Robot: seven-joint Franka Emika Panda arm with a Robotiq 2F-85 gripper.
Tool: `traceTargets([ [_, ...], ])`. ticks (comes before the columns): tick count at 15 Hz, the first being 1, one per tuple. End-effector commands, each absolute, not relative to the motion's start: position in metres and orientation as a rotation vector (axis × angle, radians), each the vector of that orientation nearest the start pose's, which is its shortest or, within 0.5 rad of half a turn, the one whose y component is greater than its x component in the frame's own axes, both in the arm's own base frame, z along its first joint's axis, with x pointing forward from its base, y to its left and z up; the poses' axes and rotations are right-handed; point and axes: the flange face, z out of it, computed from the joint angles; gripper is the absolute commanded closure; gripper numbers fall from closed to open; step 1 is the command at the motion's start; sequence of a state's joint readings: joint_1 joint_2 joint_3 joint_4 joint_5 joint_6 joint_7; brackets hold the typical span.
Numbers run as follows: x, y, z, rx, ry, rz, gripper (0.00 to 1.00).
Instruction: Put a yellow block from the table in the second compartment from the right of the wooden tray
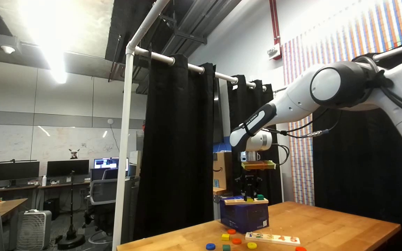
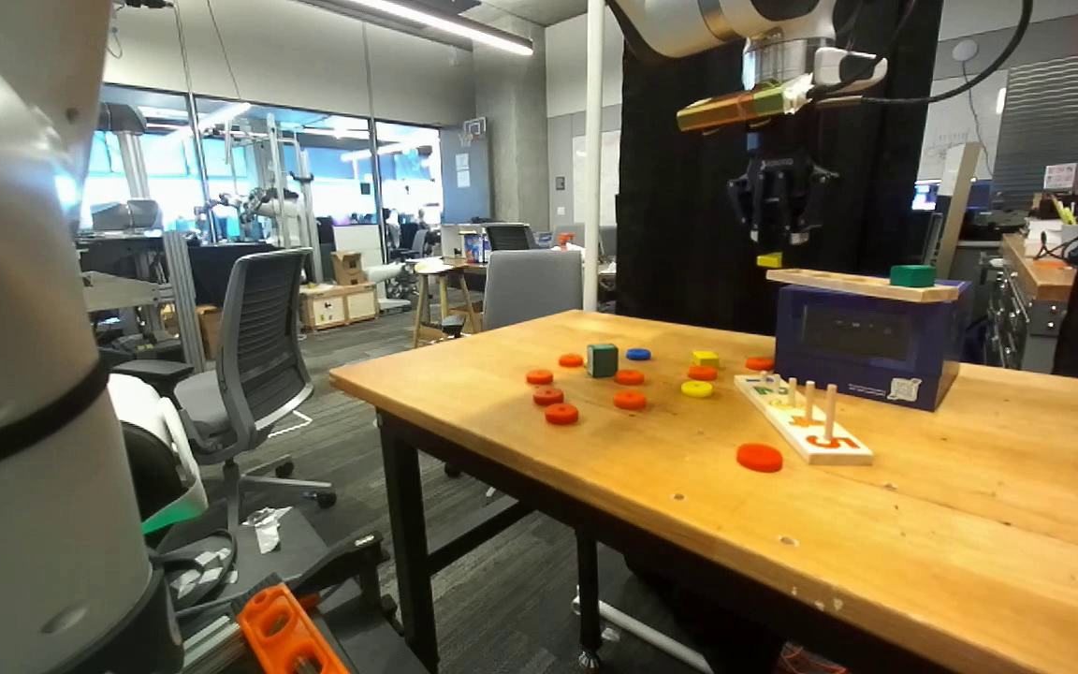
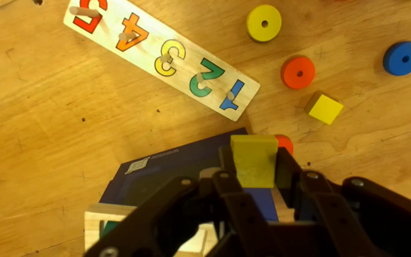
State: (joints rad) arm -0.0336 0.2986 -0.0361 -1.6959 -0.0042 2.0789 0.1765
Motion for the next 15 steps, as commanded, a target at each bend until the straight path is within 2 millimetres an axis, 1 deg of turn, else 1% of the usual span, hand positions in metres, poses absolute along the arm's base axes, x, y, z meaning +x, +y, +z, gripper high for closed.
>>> traceTargets([
  [1, 0.66, -0.036, 0.459, -3.11, 0.402, -0.169, 0.86],
  [3, 0.665, -0.034, 0.468, -3.11, 0.393, -0.202, 0.86],
  [6, 0.675, -0.038, 0.472, -3.113, 0.397, -0.225, 0.87],
  [8, 0.681, -0.045, 0.474, -3.108, 0.409, -0.234, 0.87],
  [11, 0.69, -0.062, 0.473, -3.101, 0.441, -0.24, 0.87],
  [15, 0.701, -0.079, 0.467, -3.103, 0.483, -0.221, 0.87],
])
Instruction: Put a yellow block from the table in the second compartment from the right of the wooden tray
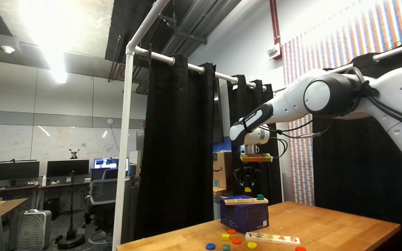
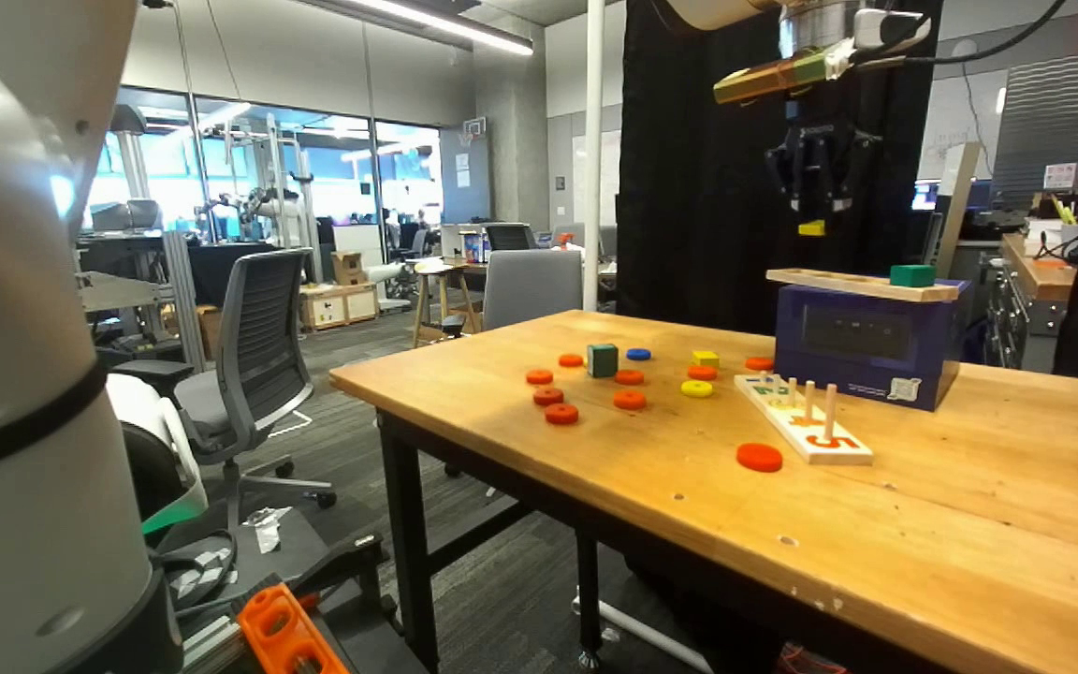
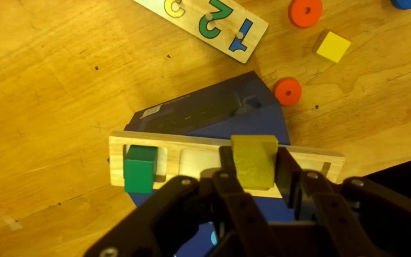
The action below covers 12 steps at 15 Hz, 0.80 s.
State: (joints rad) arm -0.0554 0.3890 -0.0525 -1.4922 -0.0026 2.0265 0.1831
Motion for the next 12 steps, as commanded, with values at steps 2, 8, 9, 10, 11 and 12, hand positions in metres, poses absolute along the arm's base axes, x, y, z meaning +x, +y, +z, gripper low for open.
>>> traceTargets([
  [2, 0.705, -0.084, 0.463, -3.101, 0.497, -0.209, 0.87],
  [8, 0.724, -0.093, 0.447, -3.102, 0.517, -0.159, 0.87],
  [9, 0.727, -0.095, 0.444, -3.1, 0.521, -0.153, 0.87],
  [10, 0.728, -0.097, 0.442, -3.097, 0.523, -0.144, 0.87],
  [11, 0.731, -0.099, 0.439, -3.093, 0.528, -0.139, 0.87],
  [12, 0.733, -0.101, 0.437, -3.089, 0.534, -0.133, 0.87],
])
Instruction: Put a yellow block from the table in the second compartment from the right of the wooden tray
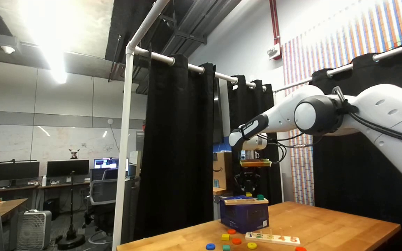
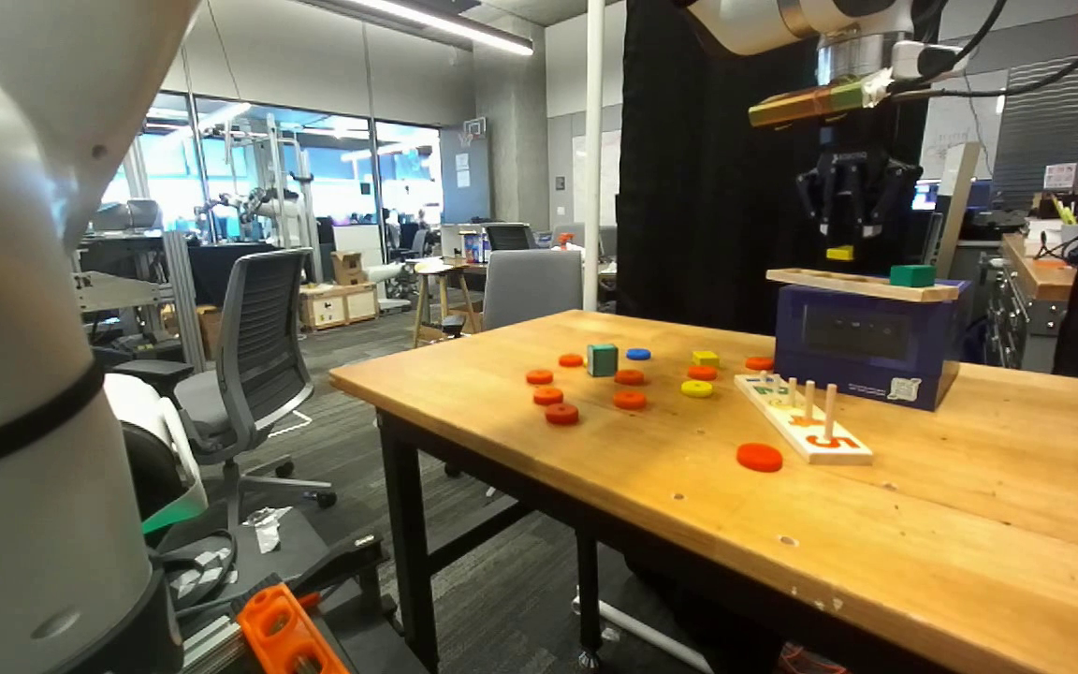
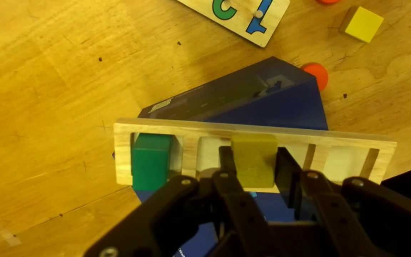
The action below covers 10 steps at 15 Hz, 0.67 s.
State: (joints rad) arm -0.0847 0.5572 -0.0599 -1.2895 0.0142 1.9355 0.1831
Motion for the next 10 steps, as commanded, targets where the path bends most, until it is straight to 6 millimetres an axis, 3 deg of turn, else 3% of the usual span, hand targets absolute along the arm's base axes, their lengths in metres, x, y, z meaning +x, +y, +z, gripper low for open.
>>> traceTargets([
  [1, 0.734, -0.103, 0.436, -3.086, 0.538, -0.127, 0.87],
  [10, 0.741, -0.113, 0.425, -3.07, 0.565, -0.098, 0.87],
])
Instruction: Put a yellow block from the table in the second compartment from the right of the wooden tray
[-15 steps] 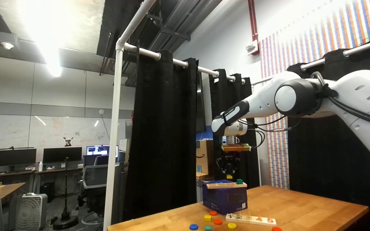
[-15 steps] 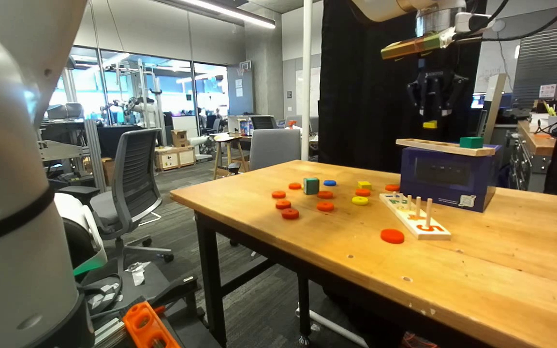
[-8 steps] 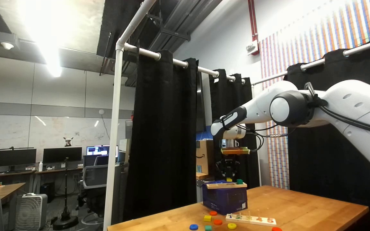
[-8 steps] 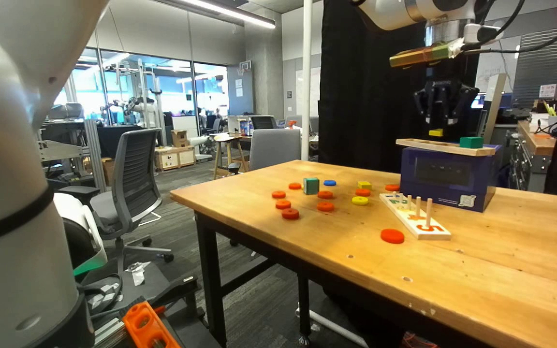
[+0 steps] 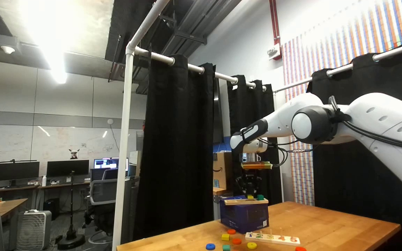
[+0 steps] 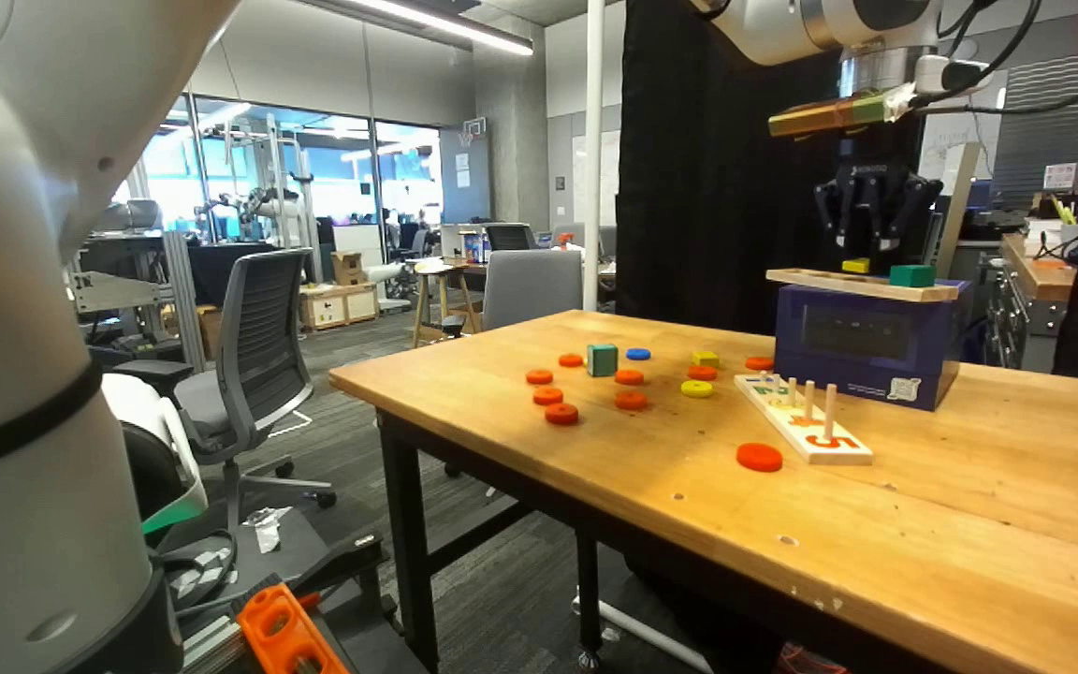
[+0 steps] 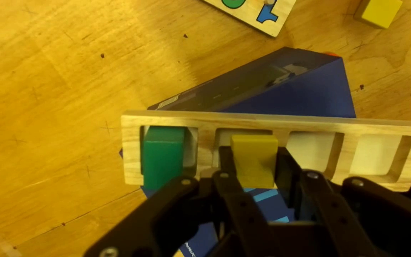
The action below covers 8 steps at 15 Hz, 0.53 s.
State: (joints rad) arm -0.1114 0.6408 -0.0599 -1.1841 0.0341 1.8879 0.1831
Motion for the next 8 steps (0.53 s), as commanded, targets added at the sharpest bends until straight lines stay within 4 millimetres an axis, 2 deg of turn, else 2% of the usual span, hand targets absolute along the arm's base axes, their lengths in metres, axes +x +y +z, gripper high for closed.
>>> traceTargets([
  [1, 0.741, -0.1129, 0.4243, -3.07, 0.565, -0.096, 0.87],
  [5, 0.7413, -0.1133, 0.4207, -3.069, 0.567, -0.077, 0.86],
  [6, 0.7411, -0.1138, 0.4195, -3.068, 0.569, -0.066, 0.53],
  [7, 0.7411, -0.1141, 0.4193, -3.067, 0.569, -0.064, 0.42],
  [8, 0.7409, -0.1146, 0.4186, -3.065, 0.57, -0.058, 0.36],
])
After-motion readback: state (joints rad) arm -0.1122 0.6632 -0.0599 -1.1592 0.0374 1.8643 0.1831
